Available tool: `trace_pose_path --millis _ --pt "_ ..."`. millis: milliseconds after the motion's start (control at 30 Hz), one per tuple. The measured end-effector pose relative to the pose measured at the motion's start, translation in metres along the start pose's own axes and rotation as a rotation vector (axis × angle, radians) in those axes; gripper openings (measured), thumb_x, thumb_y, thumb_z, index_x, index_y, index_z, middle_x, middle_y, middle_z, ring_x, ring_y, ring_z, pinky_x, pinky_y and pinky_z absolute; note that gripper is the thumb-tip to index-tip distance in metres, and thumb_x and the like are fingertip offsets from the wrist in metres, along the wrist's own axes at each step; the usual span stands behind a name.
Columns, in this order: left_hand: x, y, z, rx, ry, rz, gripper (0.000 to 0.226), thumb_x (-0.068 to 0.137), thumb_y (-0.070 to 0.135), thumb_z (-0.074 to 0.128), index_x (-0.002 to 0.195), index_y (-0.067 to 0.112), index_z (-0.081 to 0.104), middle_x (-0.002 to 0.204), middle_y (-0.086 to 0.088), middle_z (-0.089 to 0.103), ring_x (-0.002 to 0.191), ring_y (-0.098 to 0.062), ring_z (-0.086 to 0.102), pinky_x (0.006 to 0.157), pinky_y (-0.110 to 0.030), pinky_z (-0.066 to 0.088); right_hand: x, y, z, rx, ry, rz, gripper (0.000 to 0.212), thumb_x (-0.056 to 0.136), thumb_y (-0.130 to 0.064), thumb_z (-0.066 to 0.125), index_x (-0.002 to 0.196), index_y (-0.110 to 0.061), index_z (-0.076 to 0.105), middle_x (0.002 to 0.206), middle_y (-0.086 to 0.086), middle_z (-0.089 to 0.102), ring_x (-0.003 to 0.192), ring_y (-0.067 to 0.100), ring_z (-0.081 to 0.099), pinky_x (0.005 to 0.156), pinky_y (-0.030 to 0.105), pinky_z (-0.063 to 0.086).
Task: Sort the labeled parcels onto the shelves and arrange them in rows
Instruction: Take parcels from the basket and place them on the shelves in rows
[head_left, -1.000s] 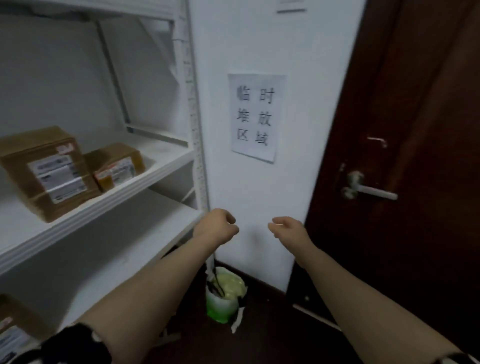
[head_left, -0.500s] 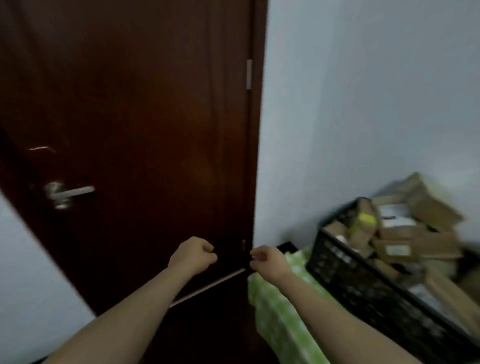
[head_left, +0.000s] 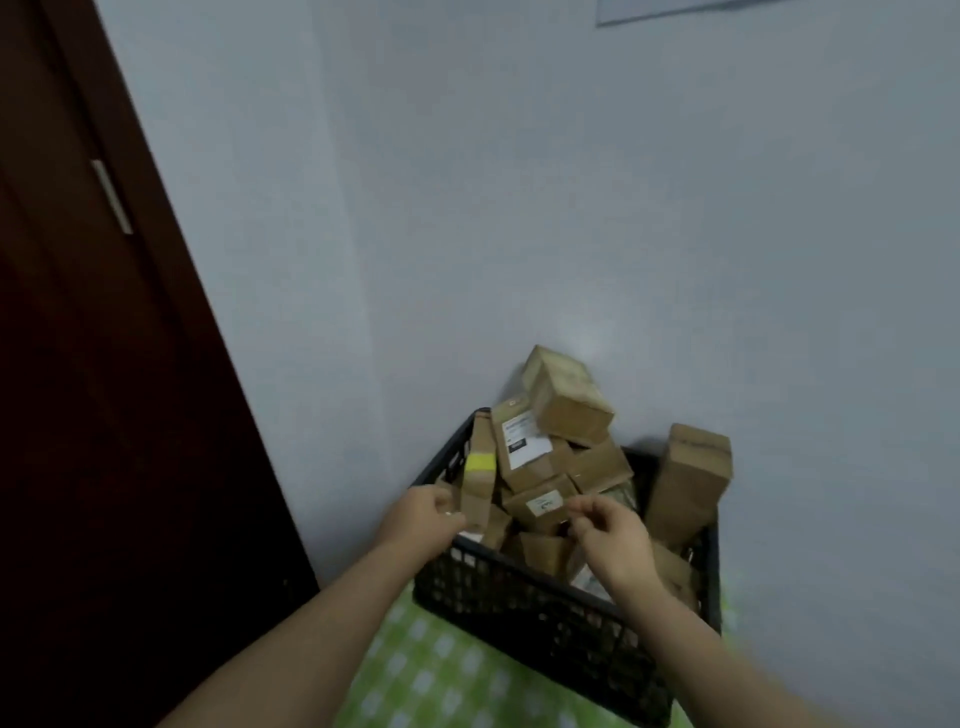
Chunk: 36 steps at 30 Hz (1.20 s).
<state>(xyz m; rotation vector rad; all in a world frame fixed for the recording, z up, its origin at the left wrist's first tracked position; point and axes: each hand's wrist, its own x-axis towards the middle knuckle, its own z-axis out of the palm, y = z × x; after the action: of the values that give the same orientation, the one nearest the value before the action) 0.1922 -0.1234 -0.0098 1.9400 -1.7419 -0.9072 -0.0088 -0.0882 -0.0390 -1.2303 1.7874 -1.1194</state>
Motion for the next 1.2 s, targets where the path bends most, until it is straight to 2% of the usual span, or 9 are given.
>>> trace_pose_path --millis 133,200,300,433,633,767,933,1067,1200 --pt "0.068 0.043 0.018 -0.14 -0.034 0.066 0.008 0.089 0.03 0.062 0.082 0.027 0.063 0.084 0.008 0.06 0.091 -0.017 0.057 0.078 -0.025 0.041 0.056 0.0 -0.024 0.03 0.159 0.03 0.015 0.095 -0.011 0.052 0.103 -0.018 0.063 0.094 -0.001 0.066 0.09 0.018 0.062 0.08 0.032 0.05" --pt "0.102 0.062 0.025 -0.219 -0.056 0.077 0.027 0.091 0.032 0.059 0.066 0.029 0.051 0.07 0.012 0.05 0.071 -0.01 0.052 0.064 -0.024 0.04 0.088 -0.001 -0.03 0.028 0.209 0.06 0.02 0.096 -0.012 0.051 0.112 -0.012 0.063 0.1 0.002 0.067 0.093 0.02 0.062 0.083 0.035 0.051" --pt "0.146 0.085 0.033 -0.362 -0.1 0.086 0.02 0.09 0.041 0.06 0.085 0.023 0.065 0.081 0.006 0.06 0.075 -0.01 0.057 0.065 -0.024 0.045 0.13 -0.008 -0.031 0.018 0.23 0.12 0.033 0.096 -0.016 0.052 0.127 -0.006 0.056 0.12 0.009 0.063 0.109 0.024 0.058 0.092 0.034 0.046" --pt "0.19 0.114 0.05 -0.511 -0.239 0.006 0.063 0.083 0.055 0.063 0.134 0.02 0.052 0.127 -0.002 0.057 0.11 -0.023 0.056 0.078 -0.027 0.046 0.177 -0.013 -0.027 0.024 0.177 0.208 0.052 0.098 -0.023 0.05 0.145 -0.006 0.034 0.141 0.012 0.046 0.13 0.027 0.044 0.105 0.034 0.035" --pt "0.217 0.13 0.077 -0.664 -0.358 -0.175 0.109 0.054 0.064 0.079 0.144 0.019 0.036 0.14 -0.003 0.047 0.127 -0.029 0.046 0.105 -0.042 0.04 0.214 0.001 -0.02 0.232 0.143 0.305 0.06 0.093 -0.028 0.059 0.144 -0.005 0.035 0.142 0.012 0.045 0.128 0.028 0.046 0.109 0.044 0.037" --pt "0.218 0.128 0.079 -0.82 -0.328 -0.207 0.067 0.068 0.033 0.08 0.125 0.011 0.052 0.112 -0.009 0.065 0.099 -0.025 0.065 0.088 -0.04 0.055 0.21 0.005 -0.021 0.344 0.138 0.243 0.052 0.087 -0.031 0.067 0.131 -0.008 0.053 0.127 0.008 0.058 0.119 0.026 0.053 0.106 0.045 0.041" --pt "0.163 0.127 0.049 -0.981 -0.462 -0.122 0.018 0.09 0.008 0.06 0.108 0.005 0.06 0.093 -0.009 0.07 0.083 -0.021 0.067 0.066 -0.027 0.056 0.188 -0.001 -0.043 0.531 -0.104 0.263 0.082 0.056 -0.056 0.081 0.122 -0.014 0.058 0.118 0.007 0.062 0.11 0.026 0.058 0.092 0.044 0.051" --pt "0.11 0.108 0.032 -1.006 -0.359 -0.097 0.025 0.087 0.006 0.06 0.112 0.004 0.062 0.1 -0.009 0.072 0.095 -0.023 0.066 0.079 -0.03 0.053 0.166 -0.018 -0.047 0.727 -0.36 0.267 0.042 0.076 -0.016 0.074 0.114 -0.002 0.061 0.112 0.017 0.067 0.1 0.027 0.066 0.076 0.035 0.058" --pt "0.051 0.085 0.003 -1.053 -0.013 -0.209 0.04 0.09 0.021 0.061 0.124 0.0 0.054 0.109 -0.013 0.064 0.097 -0.023 0.06 0.08 -0.026 0.052 0.13 -0.035 -0.03 0.323 -0.409 -0.06 0.065 0.063 -0.006 0.082 0.119 -0.013 0.051 0.107 0.004 0.066 0.091 0.018 0.066 0.075 0.034 0.057"
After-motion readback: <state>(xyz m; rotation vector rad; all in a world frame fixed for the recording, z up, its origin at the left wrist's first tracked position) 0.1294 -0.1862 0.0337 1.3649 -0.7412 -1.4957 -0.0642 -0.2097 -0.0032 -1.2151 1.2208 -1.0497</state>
